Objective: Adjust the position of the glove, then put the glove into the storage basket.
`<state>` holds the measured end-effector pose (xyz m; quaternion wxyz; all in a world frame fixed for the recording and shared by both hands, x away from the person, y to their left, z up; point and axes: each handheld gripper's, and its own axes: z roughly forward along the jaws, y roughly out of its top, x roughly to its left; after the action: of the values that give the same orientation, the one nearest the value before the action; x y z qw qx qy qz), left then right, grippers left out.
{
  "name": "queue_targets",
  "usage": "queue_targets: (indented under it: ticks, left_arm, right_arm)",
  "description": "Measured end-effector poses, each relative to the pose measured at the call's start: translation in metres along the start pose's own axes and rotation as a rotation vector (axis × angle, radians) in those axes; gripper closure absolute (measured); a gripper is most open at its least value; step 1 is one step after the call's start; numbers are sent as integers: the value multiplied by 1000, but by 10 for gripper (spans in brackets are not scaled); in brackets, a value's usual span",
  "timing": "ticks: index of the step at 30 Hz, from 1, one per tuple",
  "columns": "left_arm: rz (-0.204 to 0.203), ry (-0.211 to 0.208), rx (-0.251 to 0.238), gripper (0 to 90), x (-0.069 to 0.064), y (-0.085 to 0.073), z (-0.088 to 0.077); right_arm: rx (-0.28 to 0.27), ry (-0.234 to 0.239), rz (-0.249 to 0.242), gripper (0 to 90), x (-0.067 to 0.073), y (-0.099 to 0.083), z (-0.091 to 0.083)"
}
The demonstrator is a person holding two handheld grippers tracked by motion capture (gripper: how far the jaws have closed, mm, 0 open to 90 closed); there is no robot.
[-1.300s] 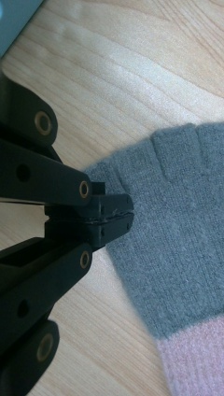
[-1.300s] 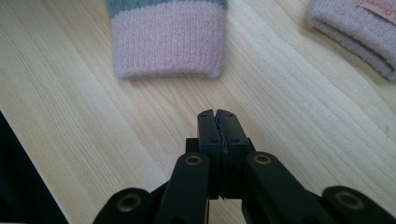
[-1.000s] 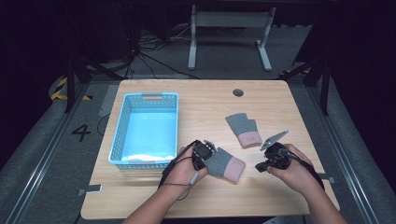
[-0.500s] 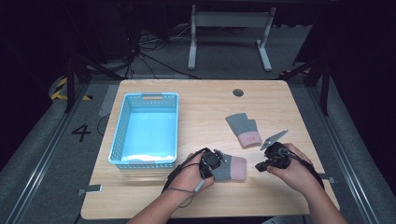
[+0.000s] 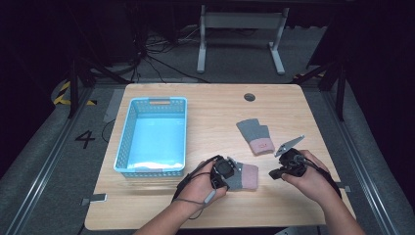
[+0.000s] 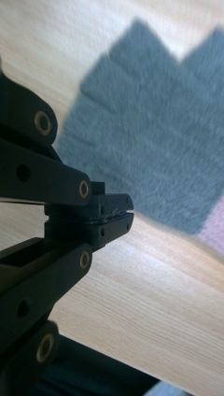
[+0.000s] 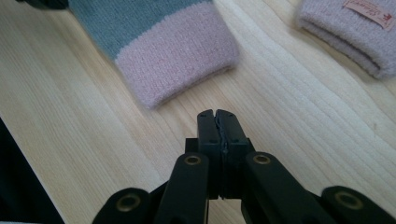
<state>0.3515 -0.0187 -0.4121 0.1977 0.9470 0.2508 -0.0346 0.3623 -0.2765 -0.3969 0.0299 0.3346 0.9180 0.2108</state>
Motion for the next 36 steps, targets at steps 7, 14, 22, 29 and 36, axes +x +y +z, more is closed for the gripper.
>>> queue_targets:
  ticks: [7,14,22,29,36]
  left_arm:
    - [-62,43,-56,895,19,-9,-25]
    - [-97,49,-97,881,27,-15,-41]
    - [-108,40,-109,859,32,-19,-52]
    - [-117,22,-117,820,35,-23,-59]
    - [-128,11,-115,773,36,-27,-67]
  right_arm:
    - [-24,-10,0,898,1,0,-1]
    - [-89,-38,24,898,-2,-1,-7]
    - [-101,-40,40,896,-5,-3,-7]
    - [-112,-36,91,846,-9,-2,-10]
    - [-137,-33,168,769,-14,8,-16]
